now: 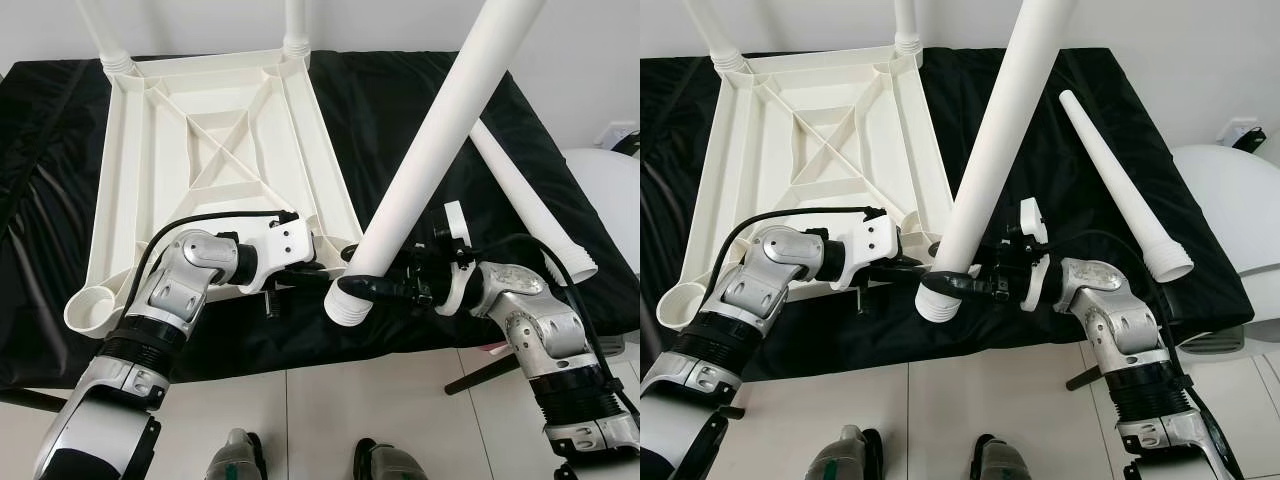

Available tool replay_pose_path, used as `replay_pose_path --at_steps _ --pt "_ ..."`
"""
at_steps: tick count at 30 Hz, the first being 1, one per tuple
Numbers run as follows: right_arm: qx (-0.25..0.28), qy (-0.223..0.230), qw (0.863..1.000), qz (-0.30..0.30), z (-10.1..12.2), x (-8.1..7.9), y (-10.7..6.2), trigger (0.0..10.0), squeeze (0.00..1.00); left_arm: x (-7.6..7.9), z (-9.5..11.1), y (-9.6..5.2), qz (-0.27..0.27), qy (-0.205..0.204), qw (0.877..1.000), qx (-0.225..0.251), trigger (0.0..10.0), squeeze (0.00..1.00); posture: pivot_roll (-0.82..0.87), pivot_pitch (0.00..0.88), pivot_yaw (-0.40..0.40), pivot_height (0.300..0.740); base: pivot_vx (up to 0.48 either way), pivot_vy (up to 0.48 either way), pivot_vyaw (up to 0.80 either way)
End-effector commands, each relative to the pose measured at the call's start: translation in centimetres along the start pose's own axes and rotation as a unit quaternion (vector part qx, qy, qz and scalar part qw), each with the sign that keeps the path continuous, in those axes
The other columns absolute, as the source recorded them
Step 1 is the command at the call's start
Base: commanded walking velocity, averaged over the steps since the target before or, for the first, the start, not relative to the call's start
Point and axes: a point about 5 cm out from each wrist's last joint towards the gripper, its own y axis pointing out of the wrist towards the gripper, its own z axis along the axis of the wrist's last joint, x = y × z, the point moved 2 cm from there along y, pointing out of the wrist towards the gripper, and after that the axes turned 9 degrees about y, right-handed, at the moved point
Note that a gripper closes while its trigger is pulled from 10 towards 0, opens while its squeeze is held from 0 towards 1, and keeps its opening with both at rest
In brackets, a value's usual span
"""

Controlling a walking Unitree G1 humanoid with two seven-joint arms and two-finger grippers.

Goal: Building children table

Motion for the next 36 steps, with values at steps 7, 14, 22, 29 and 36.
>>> replay_pose_path --at_steps 7,14,22,29,36 --pt "0.028 -0.032 0.998 -0.046 1.3 1.7 -0.4 10.0 0.00 2.1 -4.6 0.2 0.022 -0.057 0.993 -0.099 10.0 0.00 0.06 0.173 0.029 0.740 0.000 0.000 0.00" --pt "0.063 -0.060 0.986 -0.144 2.7 4.4 -1.3 10.0 0.00 2.2 -4.6 0.2 0.022 -0.055 0.993 -0.101 10.0 0.00 0.06 0.171 0.029 0.740 0.000 0.000 0.00" --pt "0.086 -0.075 0.975 -0.192 3.2 5.3 -1.4 10.0 0.00 2.3 -4.6 0.1 0.021 -0.054 0.993 -0.101 10.0 0.00 0.06 0.167 0.028 0.740 0.000 0.000 0.00" --pt "0.057 -0.075 0.981 -0.169 1.9 4.7 -0.4 10.0 0.00 2.6 -4.4 0.3 0.017 -0.054 0.994 -0.098 10.0 0.00 0.06 0.173 0.027 0.740 0.000 0.000 0.00" --pt "0.036 -0.072 0.986 -0.144 1.3 4.2 0.1 10.0 0.00 2.6 -4.3 0.3 0.018 -0.054 0.994 -0.097 10.0 0.00 0.06 0.181 0.021 0.740 0.000 0.000 0.00"
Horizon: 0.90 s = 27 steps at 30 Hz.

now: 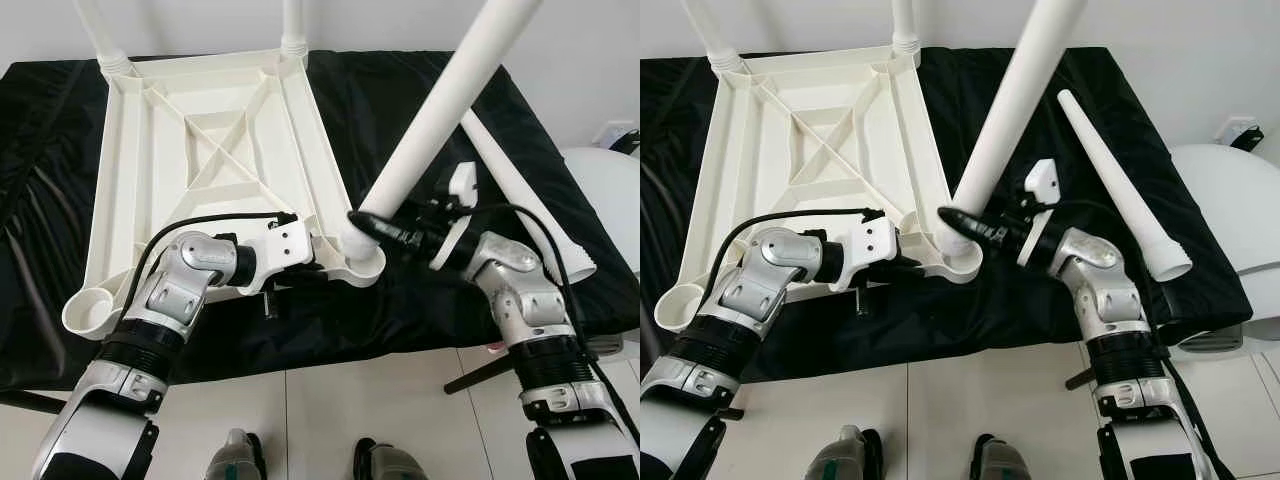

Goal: Building children table

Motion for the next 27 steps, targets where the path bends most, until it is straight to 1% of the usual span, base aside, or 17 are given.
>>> replay_pose_path --at_steps 1,4,6,9,17,20,22,27 --pt "-0.006 -0.009 1.000 0.016 0.1 -0.5 0.0 10.0 0.00 2.4 -4.4 0.5 0.016 -0.057 0.994 -0.096 10.0 0.00 0.06 0.183 0.019 0.740 0.000 0.000 0.00" --pt "-0.012 -0.007 1.000 0.027 0.1 -0.8 0.0 10.0 0.00 2.4 -4.4 0.5 0.018 -0.058 0.994 -0.096 10.0 0.00 0.06 0.184 0.016 0.740 0.000 0.000 0.00" --pt "-0.028 -0.007 0.999 0.046 -0.2 -1.1 -0.2 10.0 0.00 2.5 -4.4 0.5 0.019 -0.060 0.993 -0.096 10.0 0.00 0.06 0.186 0.011 0.740 0.000 0.000 0.00" --pt "-0.034 -0.006 0.998 0.049 -0.3 -1.1 -0.3 10.0 0.00 2.5 -4.4 0.5 0.020 -0.060 0.993 -0.096 10.0 0.00 0.06 0.185 0.010 0.740 0.000 0.000 0.00" --pt "-0.065 -0.009 0.997 0.047 -0.8 -0.5 -0.8 10.0 0.00 2.5 -4.4 0.5 0.022 -0.061 0.993 -0.096 10.0 0.00 0.06 0.188 0.009 0.740 0.000 0.000 0.00" --pt "-0.076 -0.016 0.996 0.037 -0.9 -0.1 -1.0 10.0 0.00 2.5 -4.4 0.5 0.022 -0.061 0.993 -0.096 10.0 0.00 0.06 0.189 0.011 0.740 0.000 0.000 0.00" --pt "-0.076 -0.016 0.996 0.037 -0.9 -0.1 -1.0 10.0 0.00 2.5 -4.4 0.5 0.022 -0.061 0.993 -0.096 10.0 0.00 0.06 0.189 0.011 0.740 0.000 0.000 0.00" --pt "-0.106 -0.031 0.994 0.016 -1.7 0.5 -1.1 10.0 0.00 2.4 -4.3 0.5 0.022 -0.059 0.993 -0.095 10.0 0.00 0.06 0.190 0.013 0.740 0.000 0.000 0.00"
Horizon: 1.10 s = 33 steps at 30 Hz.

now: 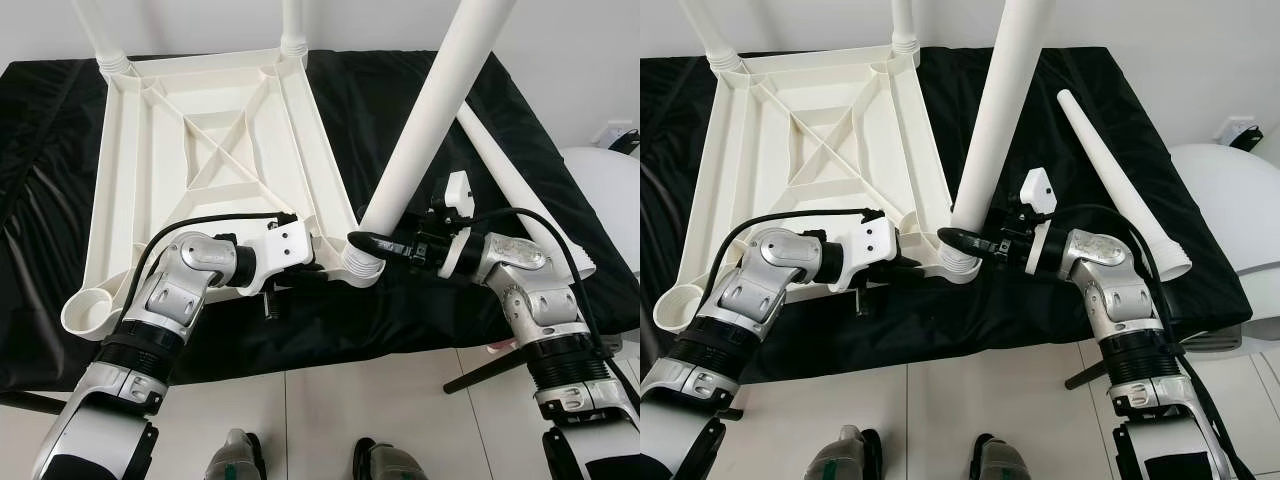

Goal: Building children table

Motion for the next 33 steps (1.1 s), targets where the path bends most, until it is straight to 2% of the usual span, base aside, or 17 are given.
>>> replay_pose_path --at_steps 1,16,18,24,31,33 --pt "-0.044 0.009 0.999 -0.003 -1.7 0.0 0.0 10.0 0.00 2.3 -4.3 0.6 0.021 -0.057 0.994 -0.093 10.0 0.00 0.06 0.190 0.013 0.740 0.000 0.000 0.00" --pt "-0.046 0.018 0.999 0.011 -2.4 -0.8 0.9 10.0 0.00 2.3 -4.2 0.5 0.024 -0.057 0.994 -0.093 10.0 0.00 0.06 0.194 0.011 0.740 0.000 0.000 0.00" --pt "-0.056 0.006 0.998 0.021 -3.3 -1.7 1.2 10.0 0.00 2.3 -4.2 0.4 0.025 -0.058 0.994 -0.094 10.0 0.00 0.06 0.197 0.010 0.740 0.000 0.000 0.00" --pt "-0.062 0.003 0.998 0.029 -3.8 -2.4 1.4 10.0 0.00 2.3 -4.2 0.4 0.025 -0.058 0.994 -0.093 10.0 0.00 0.06 0.196 0.009 0.740 0.000 0.000 0.00" --pt "-0.062 0.001 0.998 0.022 -3.9 -2.2 1.4 10.0 0.00 2.2 -4.1 0.4 0.025 -0.057 0.994 -0.093 10.0 0.00 0.06 0.192 0.009 0.740 0.000 0.000 0.00" --pt "-0.059 0.010 0.998 0.007 -3.9 -1.6 1.3 10.0 0.00 2.2 -4.1 0.5 0.026 -0.057 0.994 -0.093 10.0 0.00 0.06 0.190 0.010 0.740 0.000 0.000 0.00"
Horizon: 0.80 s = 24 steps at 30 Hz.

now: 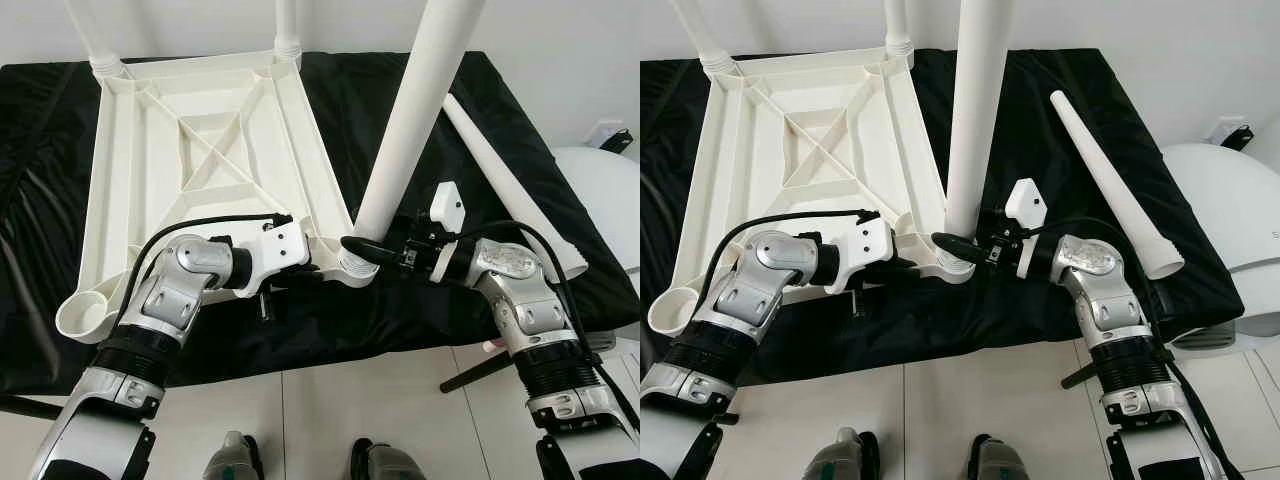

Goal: Building children table

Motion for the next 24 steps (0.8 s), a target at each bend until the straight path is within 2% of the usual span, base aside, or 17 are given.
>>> replay_pose_path --at_steps 1,9,18,24 --pt "-0.053 0.052 0.997 -0.008 -3.1 -0.2 0.2 10.0 0.00 2.1 -4.0 0.8 0.020 -0.051 0.995 -0.087 10.0 0.00 0.06 0.190 0.010 0.740 0.000 0.000 0.00" --pt "-0.029 0.097 0.993 -0.060 -3.1 1.4 0.2 10.0 0.00 2.1 -3.9 0.8 0.018 -0.049 0.995 -0.088 10.0 0.00 0.06 0.184 0.014 0.740 0.000 0.000 0.00" --pt "-0.006 0.096 0.992 -0.080 -2.9 2.1 0.7 10.0 0.00 2.1 -3.7 0.8 0.018 -0.047 0.995 -0.085 10.0 0.00 0.07 0.186 0.013 0.740 0.000 0.000 0.00" --pt "-0.007 0.093 0.993 -0.073 -3.0 2.0 0.8 10.0 0.00 2.2 -3.7 0.8 0.020 -0.048 0.995 -0.086 10.0 0.00 0.07 0.187 0.011 0.740 0.000 0.000 0.00"
